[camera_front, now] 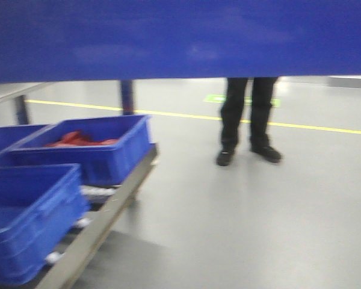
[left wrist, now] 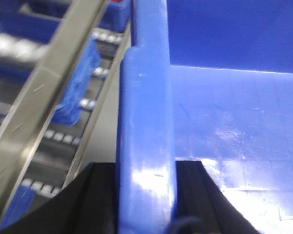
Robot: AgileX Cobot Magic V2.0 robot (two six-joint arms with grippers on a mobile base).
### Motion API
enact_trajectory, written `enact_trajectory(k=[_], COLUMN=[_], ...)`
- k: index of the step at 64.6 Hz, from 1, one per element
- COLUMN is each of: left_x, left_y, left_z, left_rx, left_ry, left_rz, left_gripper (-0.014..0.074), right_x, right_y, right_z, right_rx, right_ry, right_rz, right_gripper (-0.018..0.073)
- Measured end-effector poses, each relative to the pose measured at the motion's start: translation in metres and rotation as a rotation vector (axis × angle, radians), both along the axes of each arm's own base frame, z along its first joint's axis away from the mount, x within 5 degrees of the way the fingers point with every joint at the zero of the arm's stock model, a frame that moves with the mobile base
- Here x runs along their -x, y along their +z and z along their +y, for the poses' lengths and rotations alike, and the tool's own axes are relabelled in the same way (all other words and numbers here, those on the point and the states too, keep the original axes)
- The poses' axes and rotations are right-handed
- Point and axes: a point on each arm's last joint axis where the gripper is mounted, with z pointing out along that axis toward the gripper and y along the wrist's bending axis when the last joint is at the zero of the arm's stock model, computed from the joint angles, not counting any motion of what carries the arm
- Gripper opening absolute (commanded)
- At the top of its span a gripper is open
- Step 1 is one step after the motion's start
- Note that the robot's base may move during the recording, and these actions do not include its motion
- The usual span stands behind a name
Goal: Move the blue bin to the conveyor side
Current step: 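Carry the held blue bin with both grippers while driving to the conveyor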
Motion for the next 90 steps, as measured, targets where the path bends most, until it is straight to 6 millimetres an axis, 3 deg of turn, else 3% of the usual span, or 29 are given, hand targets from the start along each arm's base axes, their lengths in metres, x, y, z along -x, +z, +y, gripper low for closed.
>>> enact_trajectory(k=[90], left_x=[-0.0005], left_y=[0.0005], left_z=[0.0008], left_rx=[-0.007], left_ry=[0.005], left_rz=[-0.008], left_gripper=[-0.0019], right_x=[-0.0002], right_y=[-0.0005], right_z=[0.0002], right_rx=[-0.002], right_ry=[0.001], right_rz=[0.001], right_gripper=[-0.0088])
